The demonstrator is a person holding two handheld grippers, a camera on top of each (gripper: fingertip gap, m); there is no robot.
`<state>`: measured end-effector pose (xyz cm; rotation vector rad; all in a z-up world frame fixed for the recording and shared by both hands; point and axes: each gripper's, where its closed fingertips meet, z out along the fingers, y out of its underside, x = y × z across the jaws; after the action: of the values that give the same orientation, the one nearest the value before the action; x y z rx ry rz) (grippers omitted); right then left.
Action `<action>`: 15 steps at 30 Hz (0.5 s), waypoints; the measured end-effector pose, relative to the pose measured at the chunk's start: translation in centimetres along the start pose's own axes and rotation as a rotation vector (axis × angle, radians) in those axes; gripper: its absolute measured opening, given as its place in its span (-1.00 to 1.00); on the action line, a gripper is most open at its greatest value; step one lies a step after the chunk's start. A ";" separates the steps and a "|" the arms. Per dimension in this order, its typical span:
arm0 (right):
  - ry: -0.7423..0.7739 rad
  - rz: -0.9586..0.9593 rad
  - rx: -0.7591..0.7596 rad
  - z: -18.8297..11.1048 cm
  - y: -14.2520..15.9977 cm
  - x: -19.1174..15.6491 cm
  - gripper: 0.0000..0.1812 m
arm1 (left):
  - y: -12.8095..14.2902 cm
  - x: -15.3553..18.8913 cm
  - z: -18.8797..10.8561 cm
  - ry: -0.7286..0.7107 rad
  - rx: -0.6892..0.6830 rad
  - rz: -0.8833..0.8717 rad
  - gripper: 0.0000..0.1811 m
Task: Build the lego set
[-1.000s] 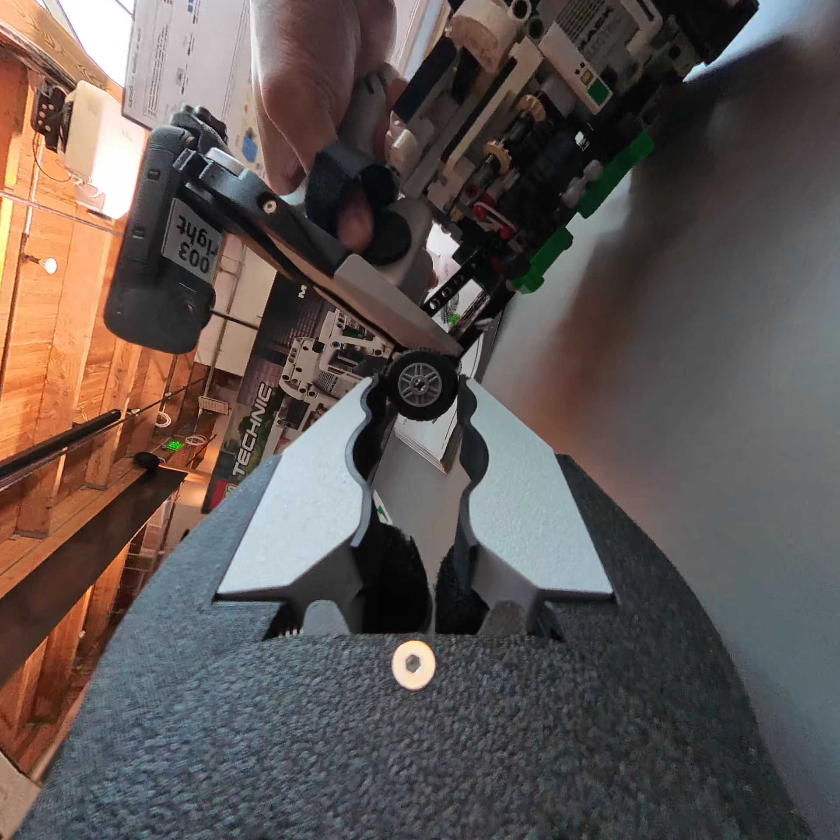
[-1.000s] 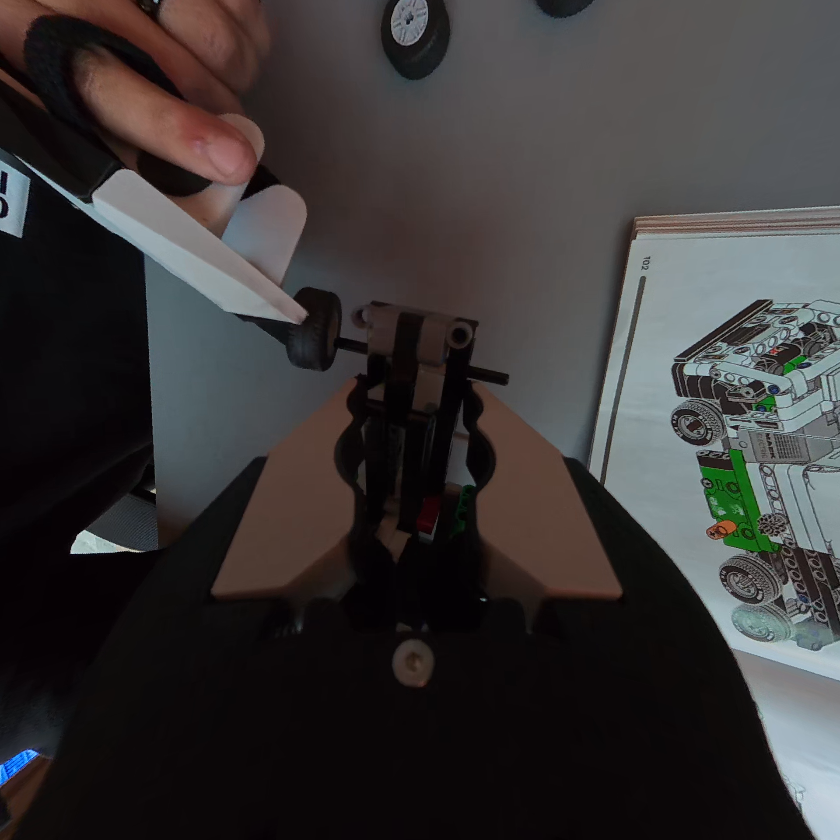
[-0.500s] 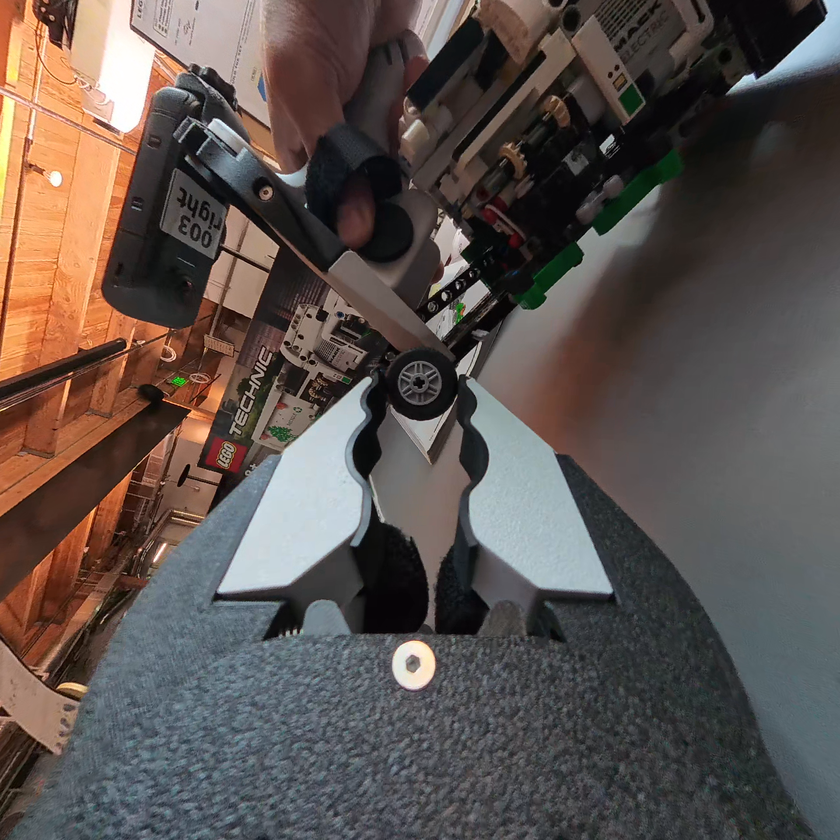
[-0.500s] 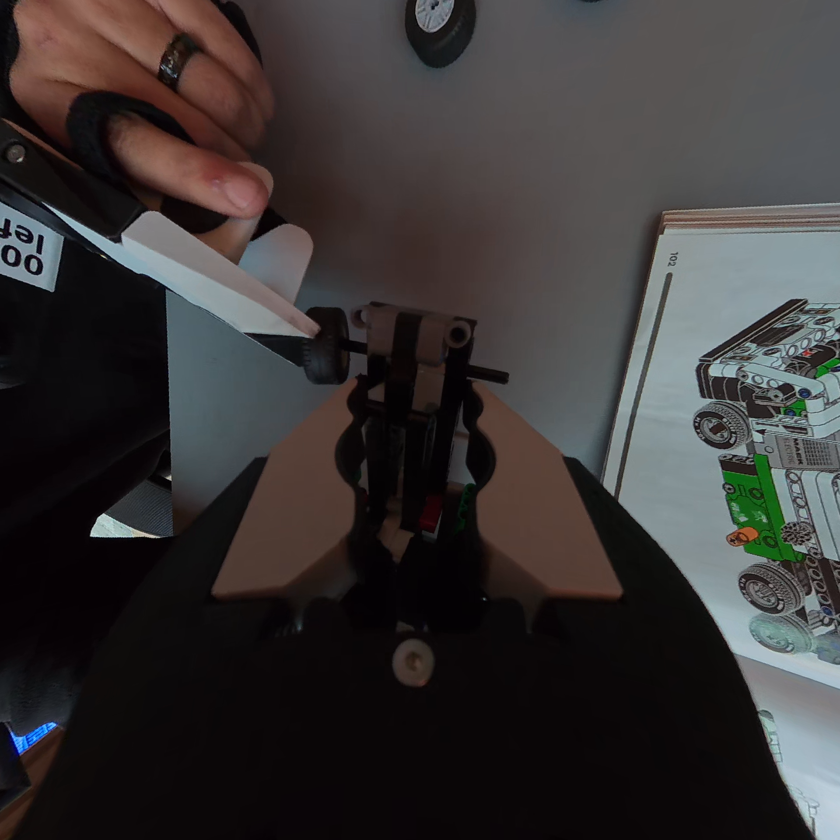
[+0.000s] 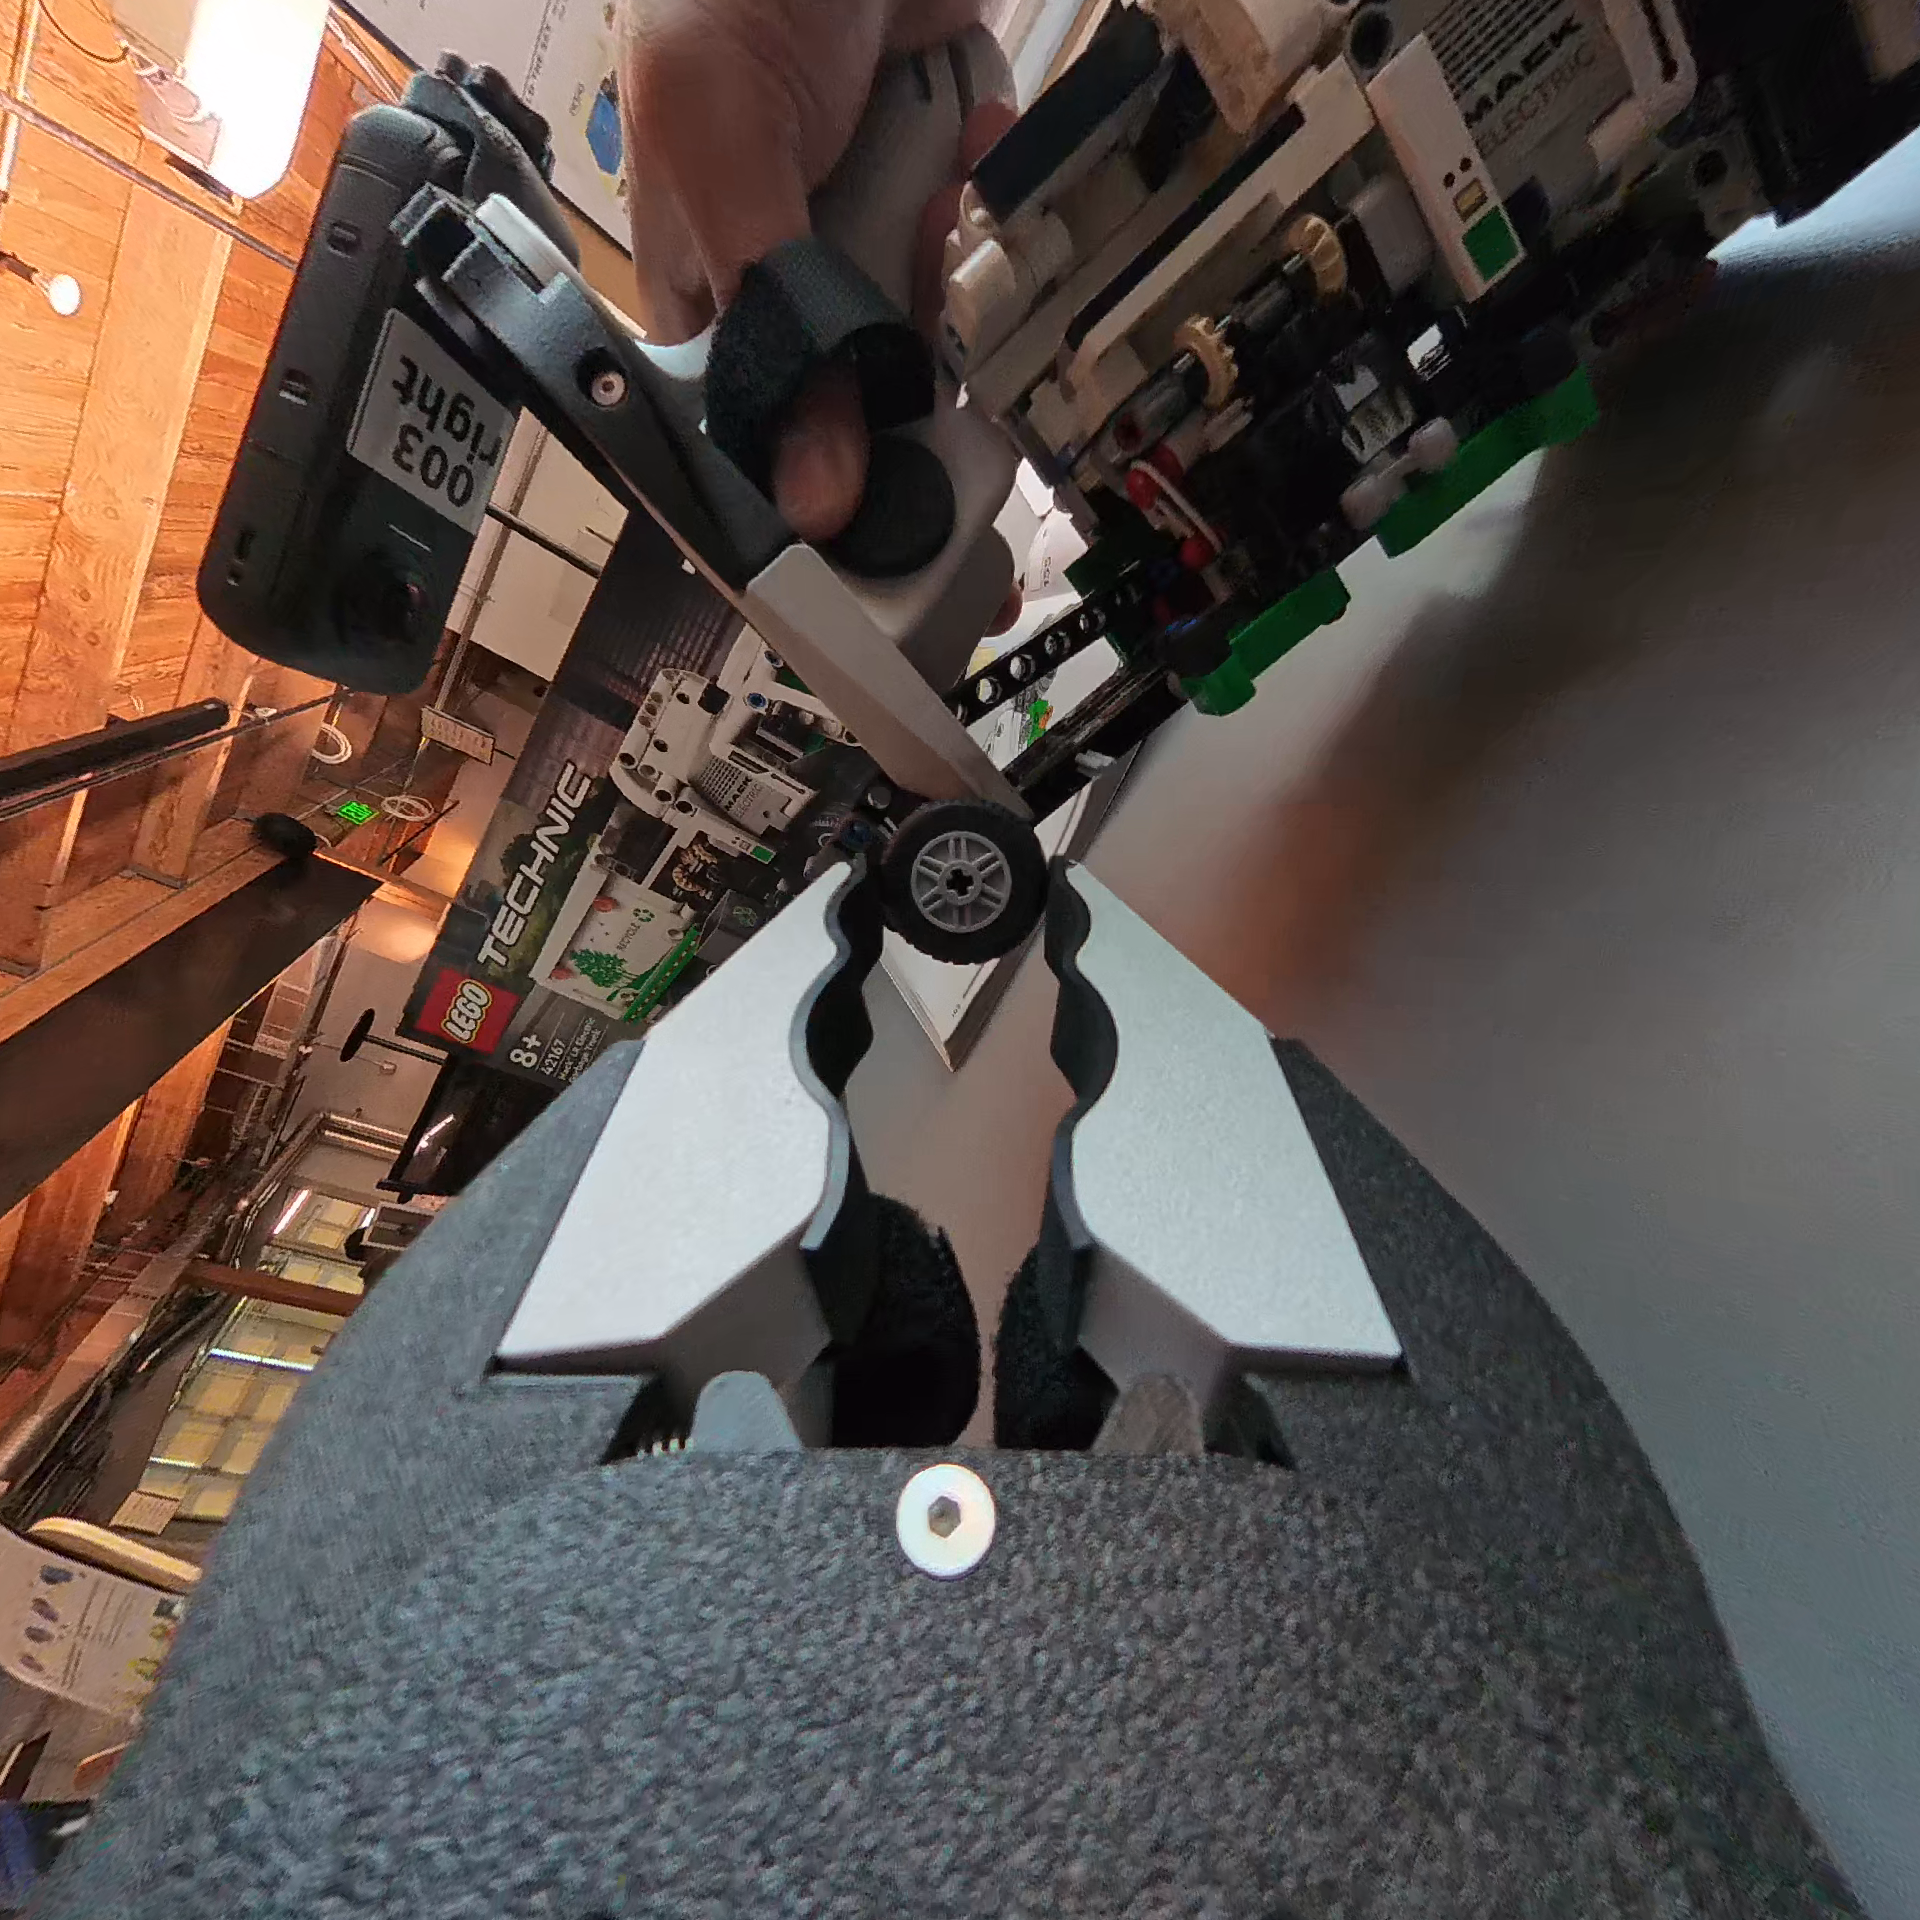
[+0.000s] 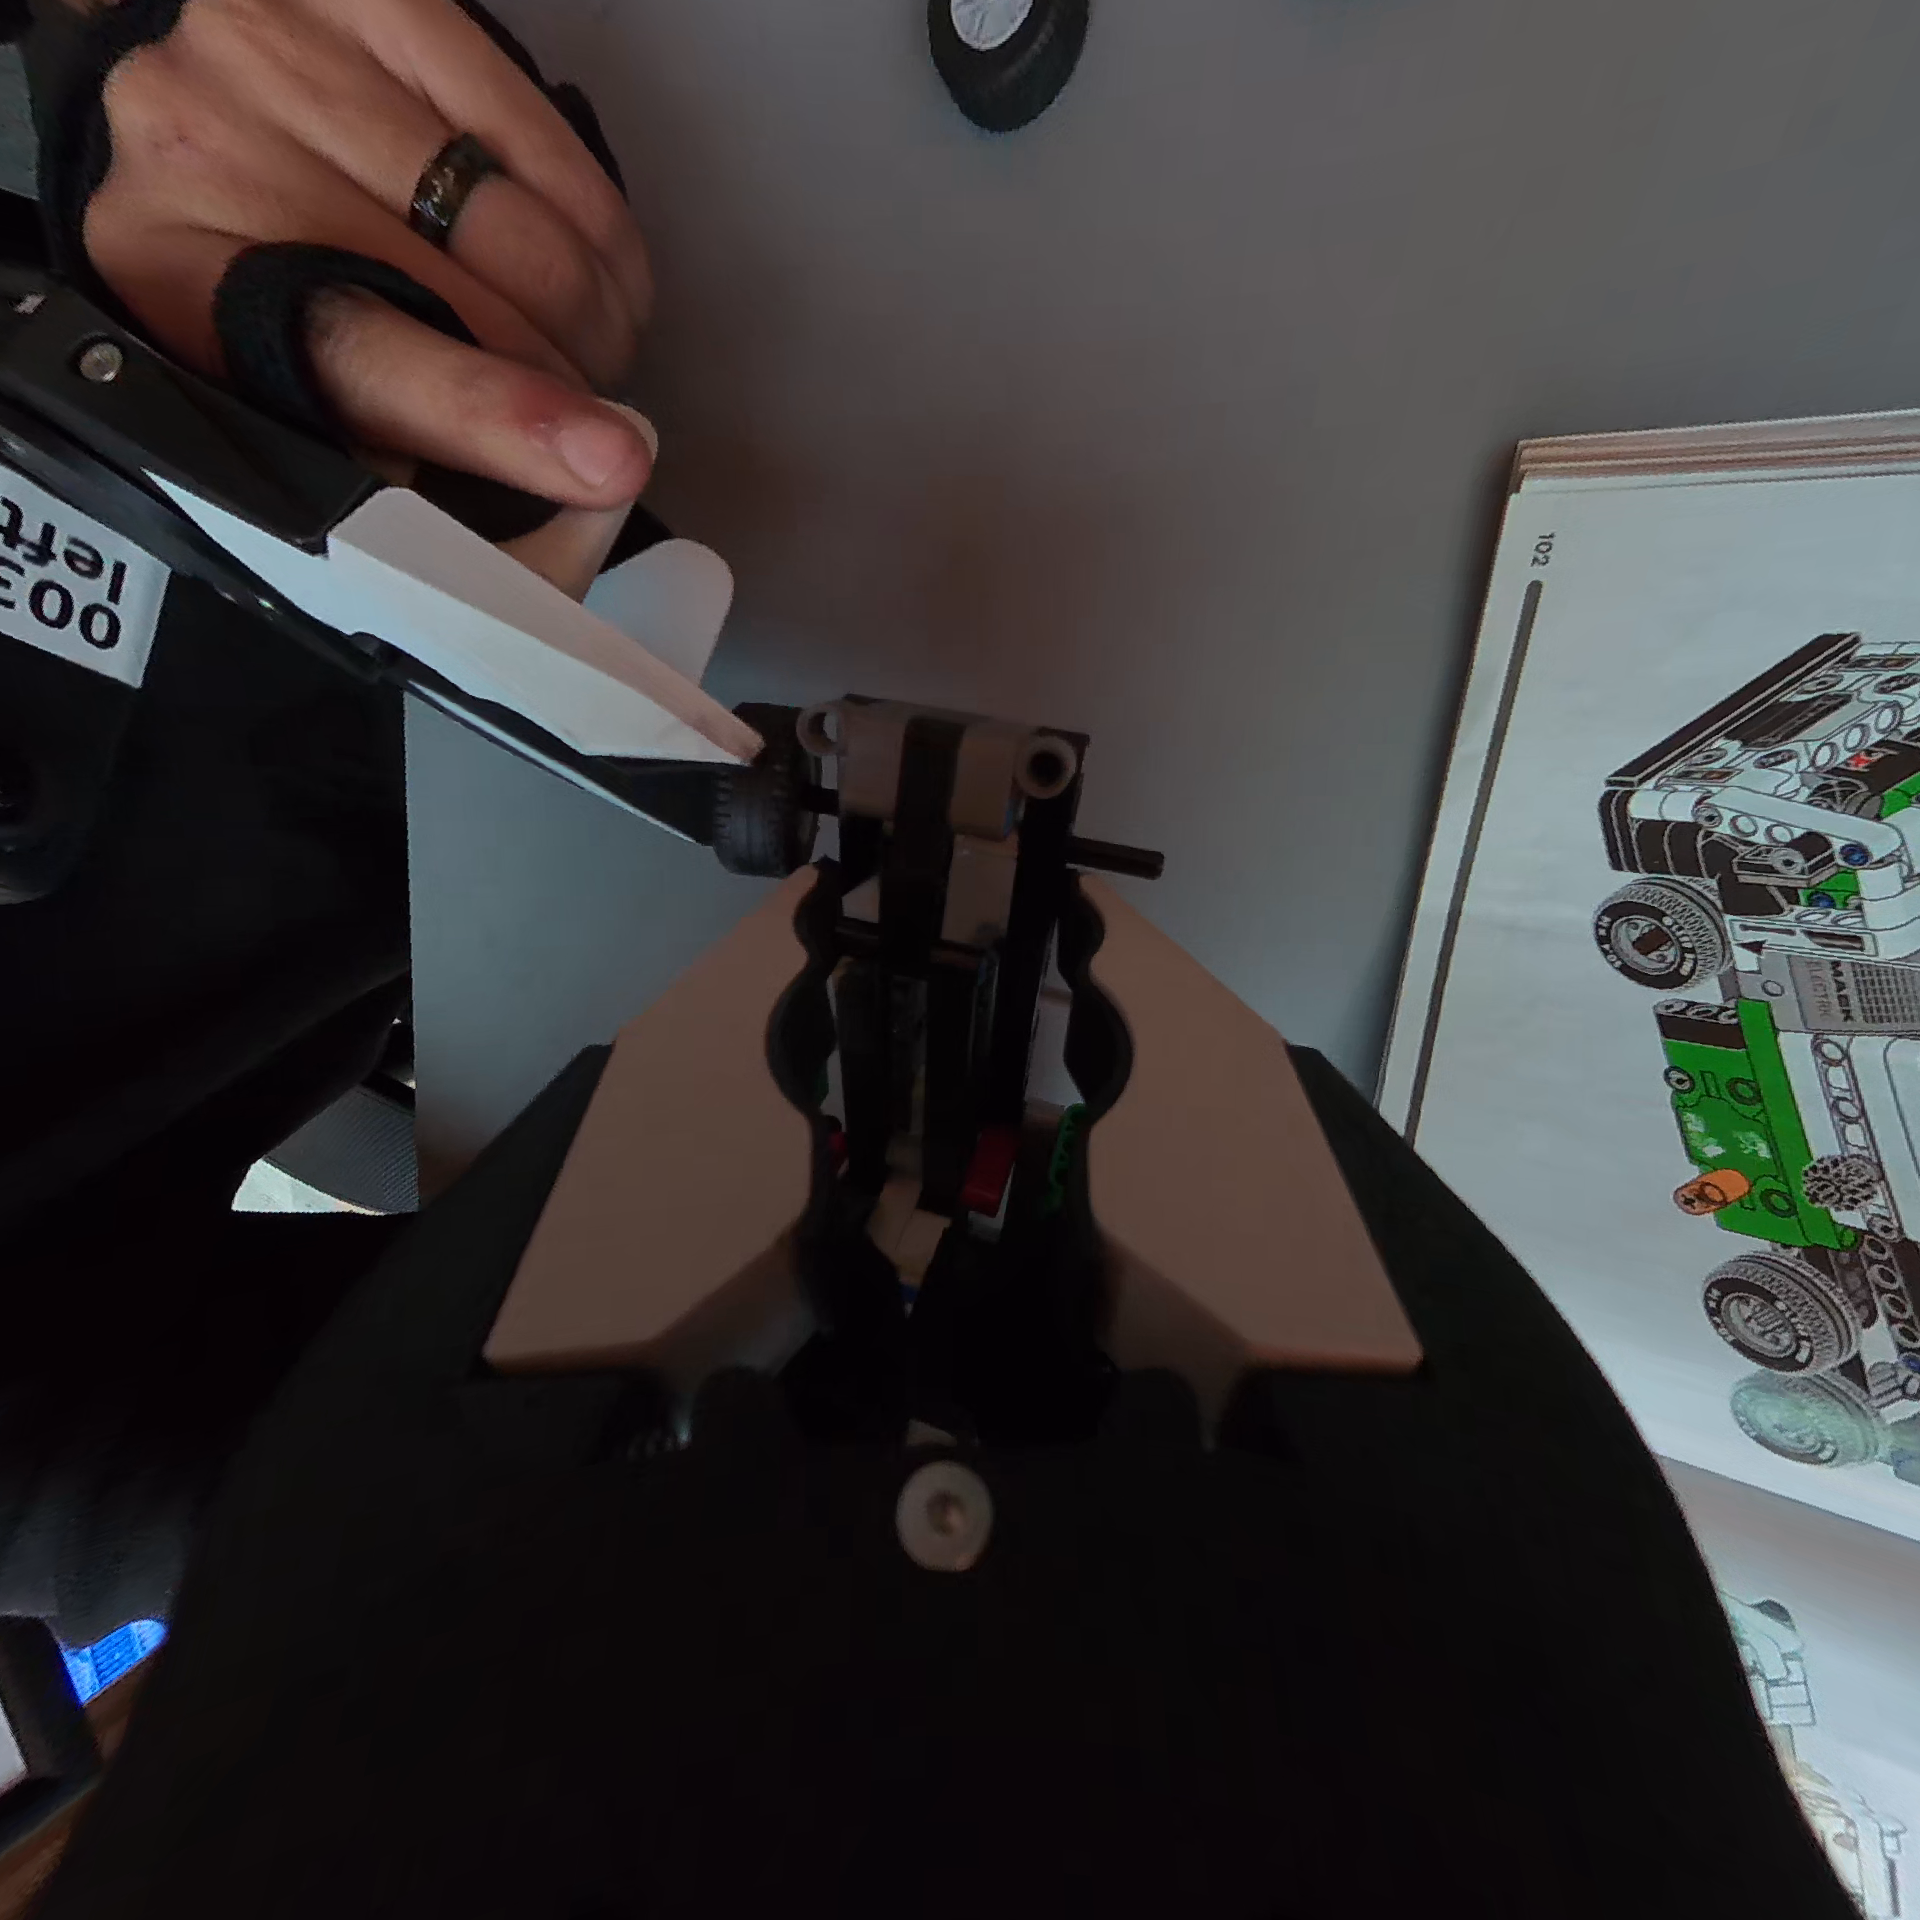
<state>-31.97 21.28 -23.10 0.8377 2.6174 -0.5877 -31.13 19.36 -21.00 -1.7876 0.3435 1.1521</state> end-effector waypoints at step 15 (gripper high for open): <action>0.105 0.082 -0.002 -0.5 0.4 1.5 -0.55 | 0.7 0.0 1.7 0.023 -0.188 -0.407 -0.67</action>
<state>-33.01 22.50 -23.38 0.9951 2.6611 -0.5317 -32.55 20.38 -21.60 -1.9219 -0.1192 0.8955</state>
